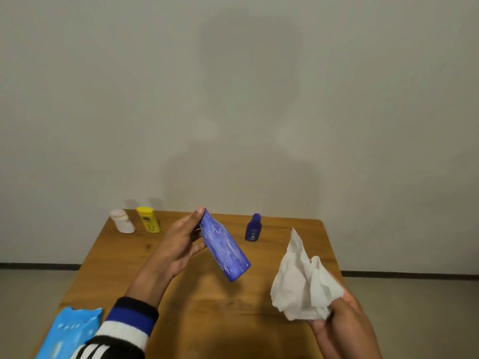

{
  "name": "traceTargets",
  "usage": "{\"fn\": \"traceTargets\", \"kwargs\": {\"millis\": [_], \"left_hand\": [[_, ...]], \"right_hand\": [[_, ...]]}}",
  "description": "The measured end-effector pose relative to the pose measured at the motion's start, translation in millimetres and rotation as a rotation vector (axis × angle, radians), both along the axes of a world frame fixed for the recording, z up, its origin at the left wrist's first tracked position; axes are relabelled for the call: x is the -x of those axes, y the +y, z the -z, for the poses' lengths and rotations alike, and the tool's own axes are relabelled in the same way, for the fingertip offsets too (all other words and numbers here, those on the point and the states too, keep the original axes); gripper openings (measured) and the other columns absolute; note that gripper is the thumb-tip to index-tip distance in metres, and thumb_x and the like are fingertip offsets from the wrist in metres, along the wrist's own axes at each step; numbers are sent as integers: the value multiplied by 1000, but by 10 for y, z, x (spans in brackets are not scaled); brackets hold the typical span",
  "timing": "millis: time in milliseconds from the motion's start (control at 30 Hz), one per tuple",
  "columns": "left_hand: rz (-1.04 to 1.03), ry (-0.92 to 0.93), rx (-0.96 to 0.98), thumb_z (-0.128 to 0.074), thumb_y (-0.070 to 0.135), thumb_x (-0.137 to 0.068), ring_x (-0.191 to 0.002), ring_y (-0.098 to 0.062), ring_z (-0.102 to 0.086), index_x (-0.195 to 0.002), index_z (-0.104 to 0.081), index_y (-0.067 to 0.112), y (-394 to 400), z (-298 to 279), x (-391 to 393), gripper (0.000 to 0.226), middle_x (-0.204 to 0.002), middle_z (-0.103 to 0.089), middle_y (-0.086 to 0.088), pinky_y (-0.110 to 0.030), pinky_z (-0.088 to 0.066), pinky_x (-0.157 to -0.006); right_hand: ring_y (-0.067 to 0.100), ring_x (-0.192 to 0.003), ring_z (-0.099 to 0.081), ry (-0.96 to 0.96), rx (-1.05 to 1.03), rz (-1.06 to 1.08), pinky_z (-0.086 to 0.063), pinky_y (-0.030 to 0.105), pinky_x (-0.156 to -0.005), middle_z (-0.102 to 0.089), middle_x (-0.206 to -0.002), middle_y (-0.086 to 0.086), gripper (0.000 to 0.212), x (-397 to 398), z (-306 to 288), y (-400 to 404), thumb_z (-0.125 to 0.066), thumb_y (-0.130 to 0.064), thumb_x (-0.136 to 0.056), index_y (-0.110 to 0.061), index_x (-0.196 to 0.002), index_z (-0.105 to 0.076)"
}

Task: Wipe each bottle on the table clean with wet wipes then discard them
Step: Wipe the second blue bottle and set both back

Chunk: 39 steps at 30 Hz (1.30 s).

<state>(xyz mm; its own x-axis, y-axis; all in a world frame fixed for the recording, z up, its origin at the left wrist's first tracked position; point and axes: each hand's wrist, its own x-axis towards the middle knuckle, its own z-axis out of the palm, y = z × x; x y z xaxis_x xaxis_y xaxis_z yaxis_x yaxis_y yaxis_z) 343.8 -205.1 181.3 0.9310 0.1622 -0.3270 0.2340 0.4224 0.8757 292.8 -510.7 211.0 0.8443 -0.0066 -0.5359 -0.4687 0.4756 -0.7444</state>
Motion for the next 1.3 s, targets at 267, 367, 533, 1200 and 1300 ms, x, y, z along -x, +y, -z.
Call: {"fn": "traceTargets", "kwargs": {"millis": [267, 367, 533, 1200, 1300], "left_hand": [[43, 35, 115, -68, 42, -85, -87, -16, -71, -108, -72, 11, 844, -3, 669, 40, -91, -74, -4, -35, -62, -73], [40, 31, 142, -68, 41, -86, -83, -16, -72, -111, -72, 8, 1079, 0, 854, 41, -90, -72, -7, -33, -61, -67], [57, -10, 204, -71, 39, -87, -77, -20, -68, -108, -74, 8, 1253, 11, 966, 39, -84, -68, -8, -36, -60, -76], [16, 22, 96, -77, 44, -79, -70, -18, -66, -94, -68, 11, 324, -140, 984, 38, -75, -67, -5, -40, -56, -80], [-4, 8, 123, -74, 39, -86, -79, -24, -66, -105, -68, 3, 98, -228, 946, 41, -88, -69, -12, -44, -55, -86]], "right_hand": [[20, -97, -72, -287, 142, -277, -61, 34, -74, -74, -106, 4, 21, 484, -44, 1056, -59, -10, -96, -22, -109, -71], [1, -95, -67, -531, 910, -666, -57, 21, -70, -71, -103, -20, 40, 504, -170, 1196, -64, -10, -93, -48, -106, -65], [-2, -92, -65, -649, 838, -675, -55, 14, -63, -70, -103, -21, 28, 475, -500, 1475, -60, -26, -93, -50, -107, -67], [23, -95, -71, -524, 202, -335, -60, 34, -73, -74, -105, 10, 21, 418, -603, 1172, -60, -26, -95, -19, -111, -72], [8, -93, -66, -1011, 604, -454, -55, 25, -76, -72, -105, -2, 24, 525, -577, 1180, -54, -22, -95, -27, -112, -70]]}}
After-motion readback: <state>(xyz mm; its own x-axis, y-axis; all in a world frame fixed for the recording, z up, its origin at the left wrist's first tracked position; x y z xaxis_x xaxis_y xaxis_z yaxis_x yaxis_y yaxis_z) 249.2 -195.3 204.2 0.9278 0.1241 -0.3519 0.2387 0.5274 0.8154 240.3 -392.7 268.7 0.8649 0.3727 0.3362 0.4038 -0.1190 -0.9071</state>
